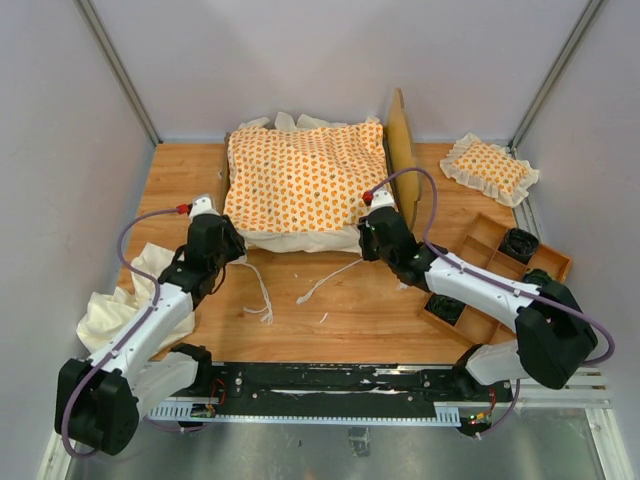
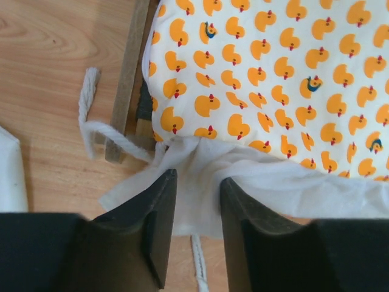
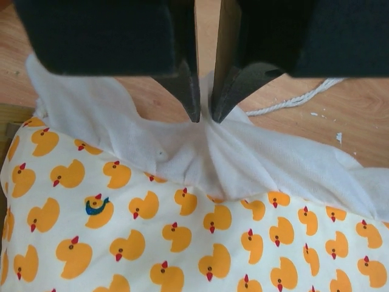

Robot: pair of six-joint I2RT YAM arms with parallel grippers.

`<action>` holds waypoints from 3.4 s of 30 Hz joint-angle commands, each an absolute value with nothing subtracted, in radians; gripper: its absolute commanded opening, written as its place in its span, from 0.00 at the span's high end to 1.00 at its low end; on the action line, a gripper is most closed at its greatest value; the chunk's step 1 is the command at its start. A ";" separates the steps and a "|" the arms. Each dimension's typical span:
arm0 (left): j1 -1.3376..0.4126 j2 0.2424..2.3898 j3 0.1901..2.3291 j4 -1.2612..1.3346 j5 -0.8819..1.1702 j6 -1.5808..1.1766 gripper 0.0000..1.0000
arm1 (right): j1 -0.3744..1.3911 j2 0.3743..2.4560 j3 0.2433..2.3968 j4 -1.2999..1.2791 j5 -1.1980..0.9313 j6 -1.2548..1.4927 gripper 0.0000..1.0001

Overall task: Set up the pet bed
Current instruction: Adjust the mattress on the bed frame, then pick up the pillow from the corner of the board, then adjust the mattress on the bed frame.

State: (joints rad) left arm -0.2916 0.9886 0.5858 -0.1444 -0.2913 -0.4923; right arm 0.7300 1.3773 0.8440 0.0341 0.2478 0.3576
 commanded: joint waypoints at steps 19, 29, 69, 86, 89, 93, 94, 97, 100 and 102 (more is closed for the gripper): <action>-0.279 0.912 0.566 -0.035 -0.065 -0.473 0.43 | 0.735 1.455 1.053 -0.085 0.118 0.244 0.61; -0.279 1.033 0.442 0.002 -0.290 -0.552 0.89 | 0.734 1.599 1.027 -0.089 0.195 0.253 0.69; -0.278 0.606 0.568 -0.178 0.238 -0.188 0.01 | -0.111 1.680 1.650 -0.467 -0.010 -0.169 0.28; -0.280 0.775 0.676 -0.015 0.152 -0.312 0.08 | -0.286 2.461 2.395 -0.599 -0.118 -0.262 0.26; -0.280 0.949 0.785 0.065 0.169 -0.377 0.16 | -0.288 2.496 2.377 -0.532 -0.129 -0.258 0.26; -0.280 1.208 0.988 0.112 0.195 -0.473 0.29 | -0.294 2.564 2.417 -0.518 -0.148 -0.236 0.32; -0.282 1.276 1.039 0.127 0.214 -0.493 0.33 | -0.296 2.573 2.420 -0.519 -0.150 -0.235 0.35; -0.294 1.476 1.195 0.174 0.284 -0.537 0.46 | -0.296 2.583 2.413 -0.517 -0.151 -0.233 0.53; -0.316 1.664 1.329 0.201 0.327 -0.558 0.51 | -0.296 2.560 2.370 -0.506 -0.133 -0.233 0.82; -0.326 1.776 1.398 0.214 0.345 -0.576 0.55 | -0.295 2.533 2.331 -0.487 -0.126 -0.234 0.99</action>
